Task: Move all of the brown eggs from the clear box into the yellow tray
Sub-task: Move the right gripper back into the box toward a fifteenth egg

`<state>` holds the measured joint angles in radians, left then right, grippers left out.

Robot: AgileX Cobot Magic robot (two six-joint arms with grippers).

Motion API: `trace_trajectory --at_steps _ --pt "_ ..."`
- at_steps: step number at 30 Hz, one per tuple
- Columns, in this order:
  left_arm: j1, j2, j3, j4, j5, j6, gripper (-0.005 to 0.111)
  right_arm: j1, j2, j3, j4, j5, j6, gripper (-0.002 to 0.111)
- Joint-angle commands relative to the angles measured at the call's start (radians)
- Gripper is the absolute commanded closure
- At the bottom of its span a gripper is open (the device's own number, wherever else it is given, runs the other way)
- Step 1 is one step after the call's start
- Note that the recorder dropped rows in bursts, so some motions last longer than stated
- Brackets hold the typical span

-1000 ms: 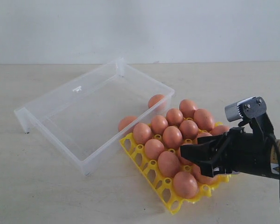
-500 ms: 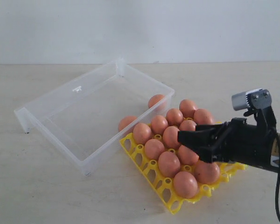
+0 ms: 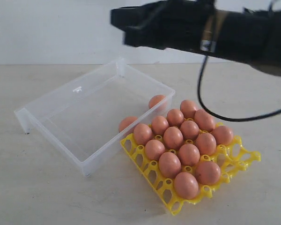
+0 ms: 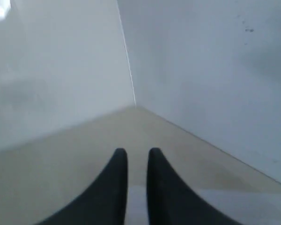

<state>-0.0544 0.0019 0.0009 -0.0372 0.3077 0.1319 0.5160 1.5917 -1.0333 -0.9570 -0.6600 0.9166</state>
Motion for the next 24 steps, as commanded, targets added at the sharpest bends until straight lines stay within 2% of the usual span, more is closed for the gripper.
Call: trace_trajectory --at_steps 1,2,4,5,8,11,14,18,21,24 --pt "0.003 -0.002 -0.001 0.002 -0.004 0.0 0.111 0.229 0.056 -0.218 -0.226 0.703 0.022 0.108" --pt "0.003 -0.002 -0.001 0.002 -0.004 0.0 0.111 0.274 0.09 -0.267 -0.214 0.855 0.018 0.108" --pt "0.003 -0.002 -0.001 0.002 -0.004 0.0 0.111 0.311 0.148 -0.339 -0.121 1.039 -0.085 0.108" --pt "0.003 -0.002 -0.001 0.002 -0.004 0.0 0.111 0.327 0.186 -0.391 -0.005 1.163 -0.225 0.108" --pt "0.003 -0.002 -0.001 0.002 -0.004 0.0 0.111 0.328 0.325 -0.613 0.506 1.54 -0.821 0.108" --pt "0.003 -0.002 -0.001 0.002 -0.004 0.0 0.111 0.297 0.454 -0.826 0.786 1.852 -1.083 0.108" --pt "0.003 -0.002 -0.001 0.002 -0.004 0.0 0.111 0.272 0.524 -0.952 0.957 1.825 -1.12 0.108" --pt "0.003 -0.002 -0.001 0.002 -0.004 0.0 0.111 0.271 0.594 -1.061 0.99 1.828 -1.202 0.106" --pt "0.003 -0.002 -0.001 0.002 -0.004 0.0 0.111 0.268 0.633 -1.073 0.966 1.862 -1.202 0.089" --pt "0.003 -0.002 -0.001 0.002 -0.004 0.0 0.111 0.268 0.671 -1.073 0.898 1.842 -1.17 0.066"
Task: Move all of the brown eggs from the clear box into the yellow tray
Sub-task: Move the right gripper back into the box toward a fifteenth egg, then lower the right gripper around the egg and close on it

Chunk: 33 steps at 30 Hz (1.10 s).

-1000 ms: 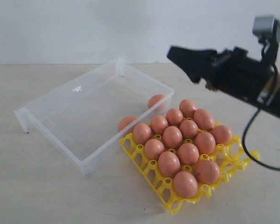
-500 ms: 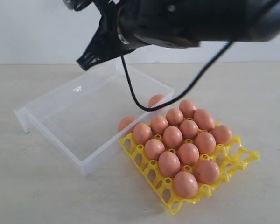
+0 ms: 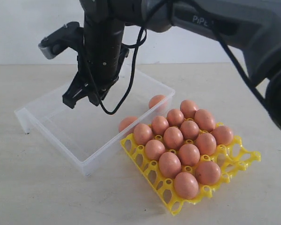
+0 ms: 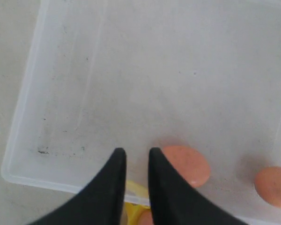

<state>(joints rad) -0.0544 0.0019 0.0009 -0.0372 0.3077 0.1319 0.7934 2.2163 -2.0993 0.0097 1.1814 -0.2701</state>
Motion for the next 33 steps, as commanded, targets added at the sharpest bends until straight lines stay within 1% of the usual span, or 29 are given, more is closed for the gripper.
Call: trace_trajectory --at_steps 1,3,6,9,12,18,22,26,29,33 --pt "0.003 -0.002 -0.001 0.002 -0.004 0.0 0.111 -0.009 0.055 -0.007 -0.097 -0.017 0.044 0.059" --pt "0.003 -0.002 -0.001 0.002 -0.004 0.0 0.111 -0.009 0.075 -0.007 -0.165 -0.043 0.116 0.05" --pt "0.003 -0.002 -0.001 0.002 -0.004 0.0 0.111 -0.017 0.095 -0.007 -0.202 -0.055 0.207 0.044" --pt "0.003 -0.002 -0.001 0.002 -0.004 0.0 0.111 -0.026 0.109 -0.007 -0.214 -0.046 0.232 0.045" --pt "0.003 -0.002 -0.001 0.002 -0.004 0.0 0.111 -0.034 0.119 -0.007 -0.212 -0.057 0.302 0.045" --pt "0.003 -0.002 -0.001 0.002 -0.004 0.0 0.111 -0.062 0.15 -0.007 -0.195 -0.053 0.52 0.045" --pt "0.003 -0.002 -0.001 0.002 -0.004 0.0 0.111 -0.077 0.171 -0.007 -0.164 -0.021 0.534 0.045" --pt "0.003 -0.002 -0.001 0.002 -0.004 0.0 0.111 -0.081 0.185 -0.007 -0.158 -0.027 0.567 0.045" --pt "0.003 -0.002 -0.001 0.002 -0.004 0.0 0.111 -0.088 0.194 -0.007 -0.107 -0.032 0.612 0.045" --pt "0.003 -0.002 -0.001 0.002 -0.004 0.0 0.111 -0.091 0.196 -0.007 0.008 -0.074 0.615 0.045"
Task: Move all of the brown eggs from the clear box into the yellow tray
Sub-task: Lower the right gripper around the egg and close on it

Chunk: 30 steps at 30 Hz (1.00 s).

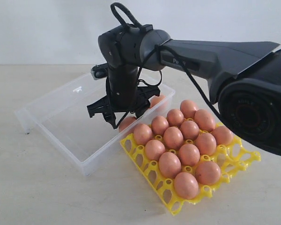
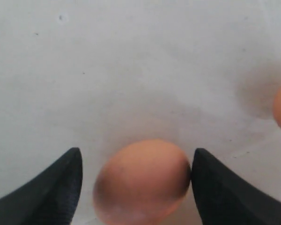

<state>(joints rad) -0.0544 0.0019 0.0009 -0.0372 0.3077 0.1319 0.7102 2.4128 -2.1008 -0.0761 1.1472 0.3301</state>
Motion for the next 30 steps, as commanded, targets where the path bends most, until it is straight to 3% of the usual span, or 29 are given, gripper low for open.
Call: trace_trajectory --at_steps 1,7,12,21,30 --pt "0.003 -0.002 -0.001 0.002 -0.004 0.0 0.111 -0.008 0.0 -0.005 0.123 -0.054 0.015 0.045" --pt "0.003 -0.002 -0.001 0.002 -0.004 0.0 0.111 -0.008 0.002 -0.005 0.217 -0.115 0.015 0.045" --pt "0.003 -0.002 -0.001 0.002 -0.004 0.0 0.111 -0.008 0.002 -0.005 0.221 -0.053 -0.016 0.045" --pt "0.003 -0.002 -0.001 0.002 -0.006 0.0 0.111 -0.008 0.002 -0.005 0.295 0.03 -0.444 0.045" --pt "0.003 -0.002 -0.001 0.002 -0.004 0.0 0.111 -0.008 0.002 -0.005 0.406 0.074 -0.432 0.045"
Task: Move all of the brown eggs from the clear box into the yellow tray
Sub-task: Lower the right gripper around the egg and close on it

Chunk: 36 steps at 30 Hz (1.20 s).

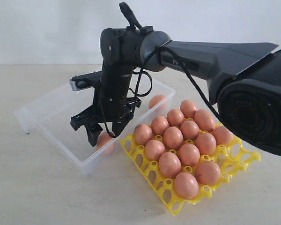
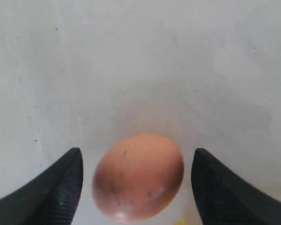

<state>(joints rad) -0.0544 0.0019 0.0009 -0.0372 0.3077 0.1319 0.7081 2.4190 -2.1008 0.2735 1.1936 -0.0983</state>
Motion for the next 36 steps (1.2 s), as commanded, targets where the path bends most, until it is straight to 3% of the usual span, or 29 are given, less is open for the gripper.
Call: trace_trajectory --at_steps 1,21,26,30,36 --pt "0.003 -0.002 -0.001 0.002 -0.004 0.0 0.111 -0.005 -0.004 -0.005 0.063 0.027 -0.002 0.045" --pt "0.003 -0.002 -0.001 0.002 -0.004 0.0 0.111 -0.005 0.047 -0.005 0.047 -0.028 0.231 0.046" --pt "0.003 -0.002 -0.001 0.002 -0.004 0.0 0.111 -0.001 0.047 -0.005 0.051 -0.072 0.273 0.074" --pt "0.003 -0.002 -0.001 0.002 -0.004 0.0 0.111 -0.001 0.047 -0.005 0.051 -0.089 0.276 0.109" --pt "0.003 -0.002 -0.001 0.002 -0.004 0.0 0.111 -0.001 0.038 -0.005 0.062 -0.168 0.276 0.108"
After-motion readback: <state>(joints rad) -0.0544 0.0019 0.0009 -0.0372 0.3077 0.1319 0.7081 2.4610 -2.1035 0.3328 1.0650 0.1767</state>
